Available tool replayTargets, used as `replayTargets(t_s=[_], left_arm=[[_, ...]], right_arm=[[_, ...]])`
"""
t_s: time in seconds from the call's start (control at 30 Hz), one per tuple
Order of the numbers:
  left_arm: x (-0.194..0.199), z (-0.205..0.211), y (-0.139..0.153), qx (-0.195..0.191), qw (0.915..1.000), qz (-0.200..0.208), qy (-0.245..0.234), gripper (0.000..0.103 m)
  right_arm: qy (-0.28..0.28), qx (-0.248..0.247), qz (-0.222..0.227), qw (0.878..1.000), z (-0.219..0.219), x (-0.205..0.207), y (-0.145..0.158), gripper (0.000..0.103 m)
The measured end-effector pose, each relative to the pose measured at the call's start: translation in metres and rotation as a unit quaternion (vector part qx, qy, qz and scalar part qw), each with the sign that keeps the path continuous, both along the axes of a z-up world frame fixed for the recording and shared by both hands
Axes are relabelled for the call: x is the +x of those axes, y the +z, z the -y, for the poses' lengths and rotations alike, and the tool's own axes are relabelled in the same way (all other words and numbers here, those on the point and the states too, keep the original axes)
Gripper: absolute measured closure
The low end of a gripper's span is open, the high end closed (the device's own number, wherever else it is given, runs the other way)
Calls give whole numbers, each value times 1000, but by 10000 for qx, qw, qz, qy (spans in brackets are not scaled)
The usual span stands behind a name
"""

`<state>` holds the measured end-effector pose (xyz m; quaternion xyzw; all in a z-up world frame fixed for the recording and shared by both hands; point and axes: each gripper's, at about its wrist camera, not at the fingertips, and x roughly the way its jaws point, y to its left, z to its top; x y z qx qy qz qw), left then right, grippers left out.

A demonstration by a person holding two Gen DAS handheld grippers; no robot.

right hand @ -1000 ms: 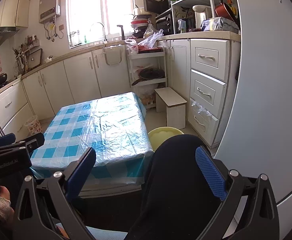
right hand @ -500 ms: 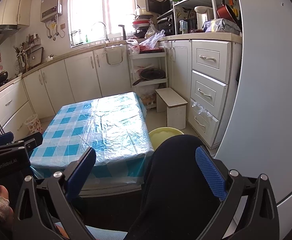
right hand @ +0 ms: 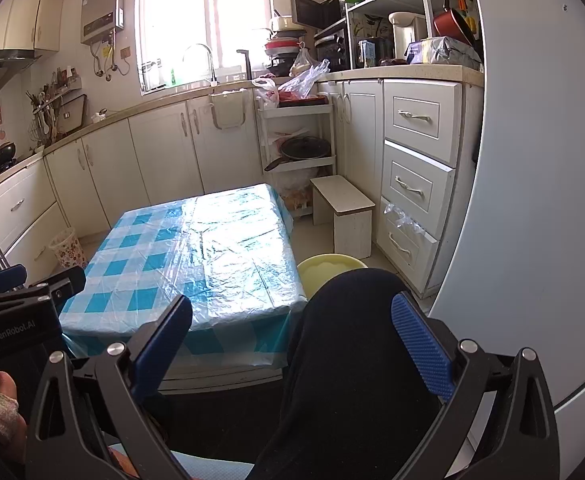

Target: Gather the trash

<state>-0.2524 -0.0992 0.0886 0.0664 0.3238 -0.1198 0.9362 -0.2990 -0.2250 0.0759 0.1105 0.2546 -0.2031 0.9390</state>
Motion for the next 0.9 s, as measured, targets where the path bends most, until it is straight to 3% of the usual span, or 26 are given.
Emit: replayTargets(t_s=[0.9], left_arm=[[-3, -5, -2, 47, 10000, 32, 37, 8]], right_arm=[[7, 1, -2, 10000, -2, 0, 0, 7]])
